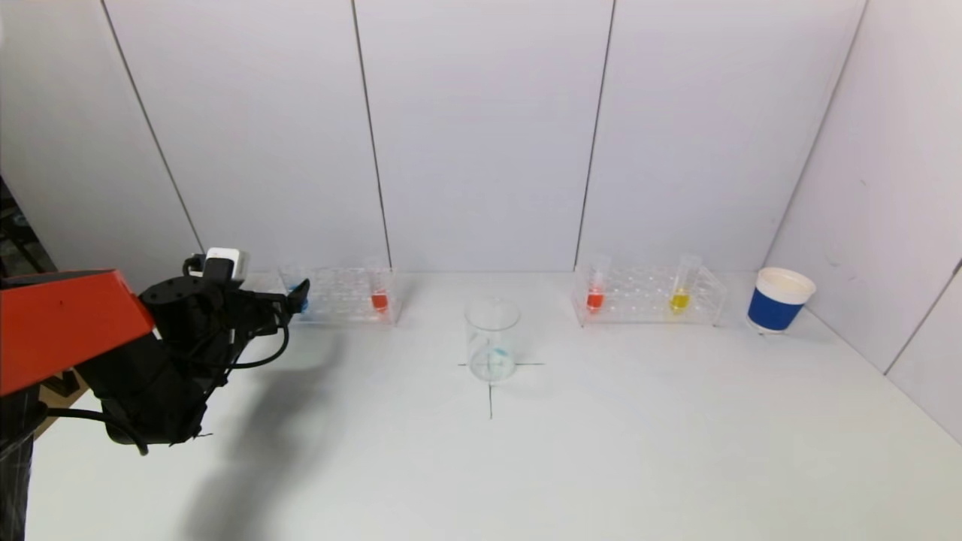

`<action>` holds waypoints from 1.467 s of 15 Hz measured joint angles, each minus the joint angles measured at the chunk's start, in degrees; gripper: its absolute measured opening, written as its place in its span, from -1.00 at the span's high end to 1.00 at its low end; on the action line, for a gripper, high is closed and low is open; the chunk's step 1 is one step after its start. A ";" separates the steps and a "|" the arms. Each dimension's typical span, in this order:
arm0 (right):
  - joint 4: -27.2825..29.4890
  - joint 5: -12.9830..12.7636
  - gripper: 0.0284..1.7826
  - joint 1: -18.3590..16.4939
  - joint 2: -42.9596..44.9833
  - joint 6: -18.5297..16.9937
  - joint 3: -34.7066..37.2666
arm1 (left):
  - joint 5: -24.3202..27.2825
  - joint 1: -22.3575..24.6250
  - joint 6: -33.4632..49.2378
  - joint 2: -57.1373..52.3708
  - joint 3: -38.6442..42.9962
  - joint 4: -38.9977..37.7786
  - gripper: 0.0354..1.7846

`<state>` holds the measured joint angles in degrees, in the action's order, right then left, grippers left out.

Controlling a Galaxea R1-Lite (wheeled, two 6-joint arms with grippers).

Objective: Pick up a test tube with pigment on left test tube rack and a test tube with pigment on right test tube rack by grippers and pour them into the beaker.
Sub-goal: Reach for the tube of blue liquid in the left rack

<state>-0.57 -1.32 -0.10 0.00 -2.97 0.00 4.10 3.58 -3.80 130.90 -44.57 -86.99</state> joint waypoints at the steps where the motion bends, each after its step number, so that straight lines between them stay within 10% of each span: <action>1: -0.02 -0.02 -0.99 0.00 0.00 0.00 0.00 | 0.01 0.00 -0.05 0.33 -0.61 0.28 -0.98; 22: -0.02 0.00 -0.99 0.00 0.00 0.00 0.00 | -0.46 -0.12 -0.02 4.66 -11.04 4.00 -0.98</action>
<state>-0.60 -1.32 -0.10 0.00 -2.97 0.00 3.63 3.46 -3.83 135.56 -55.61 -82.99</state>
